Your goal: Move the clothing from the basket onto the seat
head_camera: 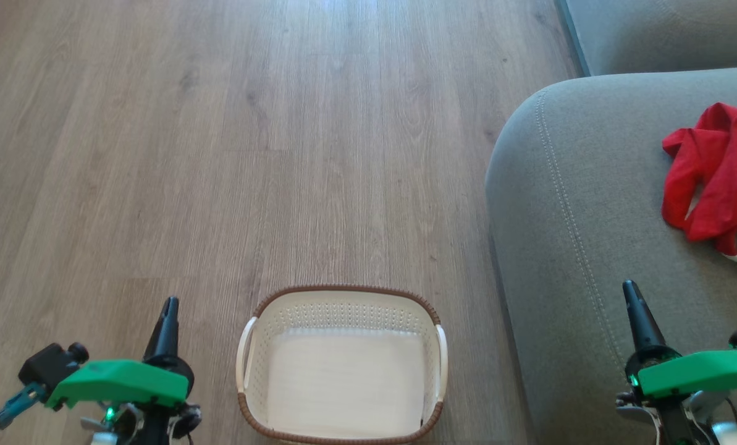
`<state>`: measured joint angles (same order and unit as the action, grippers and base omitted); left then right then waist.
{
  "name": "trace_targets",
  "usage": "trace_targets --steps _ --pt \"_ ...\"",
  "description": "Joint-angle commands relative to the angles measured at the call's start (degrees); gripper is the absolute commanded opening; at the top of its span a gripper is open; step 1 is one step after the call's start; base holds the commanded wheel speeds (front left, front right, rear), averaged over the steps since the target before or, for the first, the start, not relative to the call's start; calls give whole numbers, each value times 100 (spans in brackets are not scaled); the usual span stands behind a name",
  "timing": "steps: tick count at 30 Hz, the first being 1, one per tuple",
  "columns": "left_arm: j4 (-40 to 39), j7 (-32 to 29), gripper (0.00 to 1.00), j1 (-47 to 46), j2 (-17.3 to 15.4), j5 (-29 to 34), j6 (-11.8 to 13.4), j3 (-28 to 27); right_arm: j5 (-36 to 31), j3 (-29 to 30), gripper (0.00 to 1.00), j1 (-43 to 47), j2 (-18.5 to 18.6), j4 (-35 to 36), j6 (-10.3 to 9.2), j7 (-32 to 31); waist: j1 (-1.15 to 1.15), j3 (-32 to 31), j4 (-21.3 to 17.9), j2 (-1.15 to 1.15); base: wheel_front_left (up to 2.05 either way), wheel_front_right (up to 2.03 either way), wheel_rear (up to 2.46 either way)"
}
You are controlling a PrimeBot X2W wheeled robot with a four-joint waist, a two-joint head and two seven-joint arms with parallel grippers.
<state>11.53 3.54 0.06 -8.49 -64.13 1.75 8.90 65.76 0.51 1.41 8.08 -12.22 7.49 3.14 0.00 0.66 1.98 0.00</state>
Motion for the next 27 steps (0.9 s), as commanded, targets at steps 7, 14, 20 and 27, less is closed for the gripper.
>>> trace_targets --steps 7,14,20,27 --pt "-88 -141 0 -363 47 -504 -182 -371 480 73 0 -361 -46 113 0 -150 0 -7 -30 0 0 0 0" --pt "-43 -239 0 -397 101 -827 -281 -507 779 129 0 -413 -99 75 0 -248 0 -13 -52 0 0 0 0" --pt "1 -339 0 -430 155 -1150 -380 -644 1078 187 0 -465 -153 37 0 -345 0 -18 -75 0 0 0 0" --pt "53 -455 0 -468 219 -1523 -494 -804 1424 254 0 -525 -216 -8 0 -460 0 -24 -101 0 0 0 0"
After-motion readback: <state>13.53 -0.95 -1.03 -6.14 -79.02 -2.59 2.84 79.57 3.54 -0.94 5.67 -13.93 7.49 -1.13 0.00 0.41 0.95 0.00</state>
